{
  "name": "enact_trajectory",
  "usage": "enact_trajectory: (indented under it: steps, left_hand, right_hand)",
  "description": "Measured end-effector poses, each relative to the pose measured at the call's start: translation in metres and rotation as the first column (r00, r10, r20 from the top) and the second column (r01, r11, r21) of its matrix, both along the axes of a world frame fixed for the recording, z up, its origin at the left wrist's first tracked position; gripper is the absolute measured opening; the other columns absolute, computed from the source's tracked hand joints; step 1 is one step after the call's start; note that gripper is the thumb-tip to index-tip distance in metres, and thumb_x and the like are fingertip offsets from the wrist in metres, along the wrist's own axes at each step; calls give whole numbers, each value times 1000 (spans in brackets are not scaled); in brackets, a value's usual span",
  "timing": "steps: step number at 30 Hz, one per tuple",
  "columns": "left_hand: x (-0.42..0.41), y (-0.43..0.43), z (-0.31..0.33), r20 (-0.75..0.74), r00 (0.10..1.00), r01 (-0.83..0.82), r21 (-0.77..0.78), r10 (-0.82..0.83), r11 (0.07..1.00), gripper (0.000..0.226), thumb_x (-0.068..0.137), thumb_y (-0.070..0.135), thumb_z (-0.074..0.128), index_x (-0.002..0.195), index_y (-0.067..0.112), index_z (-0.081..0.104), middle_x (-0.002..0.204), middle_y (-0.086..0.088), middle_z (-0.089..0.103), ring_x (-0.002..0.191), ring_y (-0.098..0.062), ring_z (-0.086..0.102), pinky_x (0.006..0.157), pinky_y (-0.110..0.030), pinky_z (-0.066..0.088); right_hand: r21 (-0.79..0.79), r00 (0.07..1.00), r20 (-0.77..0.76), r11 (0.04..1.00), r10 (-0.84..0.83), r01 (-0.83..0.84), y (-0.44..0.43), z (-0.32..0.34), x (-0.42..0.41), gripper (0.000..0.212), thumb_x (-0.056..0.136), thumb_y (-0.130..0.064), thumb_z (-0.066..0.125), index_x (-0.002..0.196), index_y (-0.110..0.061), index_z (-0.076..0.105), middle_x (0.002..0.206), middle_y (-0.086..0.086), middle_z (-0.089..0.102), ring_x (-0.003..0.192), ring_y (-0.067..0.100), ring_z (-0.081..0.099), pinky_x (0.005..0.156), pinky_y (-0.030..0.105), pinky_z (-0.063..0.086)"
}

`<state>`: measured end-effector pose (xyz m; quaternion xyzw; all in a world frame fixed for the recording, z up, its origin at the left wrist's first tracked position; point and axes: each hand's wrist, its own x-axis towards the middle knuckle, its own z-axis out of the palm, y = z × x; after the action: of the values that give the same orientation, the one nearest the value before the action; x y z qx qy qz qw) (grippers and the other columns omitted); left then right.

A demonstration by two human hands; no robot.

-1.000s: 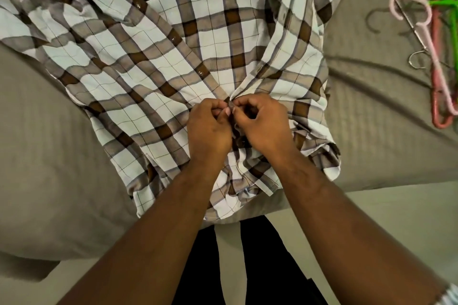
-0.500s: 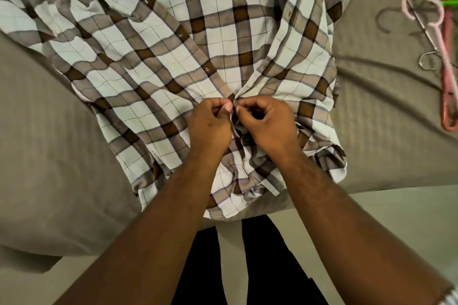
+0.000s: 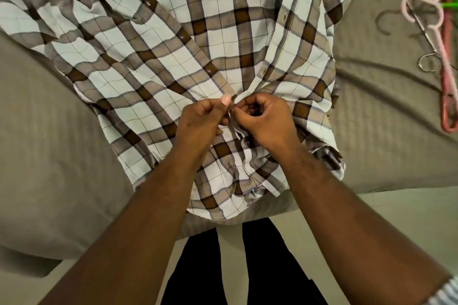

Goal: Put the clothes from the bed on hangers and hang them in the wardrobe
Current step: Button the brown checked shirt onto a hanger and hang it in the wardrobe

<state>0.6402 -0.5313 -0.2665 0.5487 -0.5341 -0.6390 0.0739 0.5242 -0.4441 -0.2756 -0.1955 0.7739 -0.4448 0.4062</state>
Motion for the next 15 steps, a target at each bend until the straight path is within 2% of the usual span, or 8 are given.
enact_trajectory:
  steps: [3, 7, 10, 13, 15]
  left_hand:
    - [1, 4, 3, -4, 1000, 16, -58, -16, 998, 25, 91, 38, 71, 107, 19, 76, 86, 6, 78, 81, -3, 72, 62, -19, 54]
    - [3, 6, 1, 43, 998, 52, -202, -44, 978, 24, 93, 36, 70, 111, 21, 77, 92, 7, 78, 86, -6, 73, 76, -32, 61]
    - [4, 4, 1, 69, 993, 116, -268, -101, 957, 21, 97, 32, 66, 113, 24, 77, 97, 9, 77, 92, -5, 72, 84, -39, 61]
    - [5, 0, 1, 109, 983, 175, -318, -148, 932, 22, 95, 30, 68, 113, 22, 78, 94, 9, 77, 77, 2, 68, 77, -25, 59]
    - [3, 0, 0, 141, 982, 170, -350, -128, 921, 22, 93, 31, 70, 110, 21, 79, 90, 9, 77, 69, 5, 65, 68, -15, 54]
  right_hand:
    - [41, 991, -137, 999, 11, -6, -1, 0, 5, 7, 86, -20, 78, 85, -15, 72, 72, -7, 68, 61, -4, 58, 56, 10, 49]
    - [31, 978, -207, 999, -28, 35, -1, -1, 11, 7, 87, -21, 77, 88, -15, 75, 73, -9, 68, 63, 0, 61, 59, 14, 52]
    - [-23, 979, -189, 997, -78, 75, 0, -1, 14, 8, 88, -20, 76, 93, -13, 76, 79, -7, 71, 70, 3, 66, 65, 18, 56]
    - [-11, 987, -152, 998, -55, 54, 3, -1, 11, 9, 92, -20, 74, 98, -15, 76, 84, -6, 74, 75, 7, 70, 68, 25, 60]
    - [-2, 991, -127, 1000, -31, 31, 4, 0, 10, 10, 93, -21, 72, 100, -15, 77, 83, -5, 74, 73, 6, 70, 64, 22, 58]
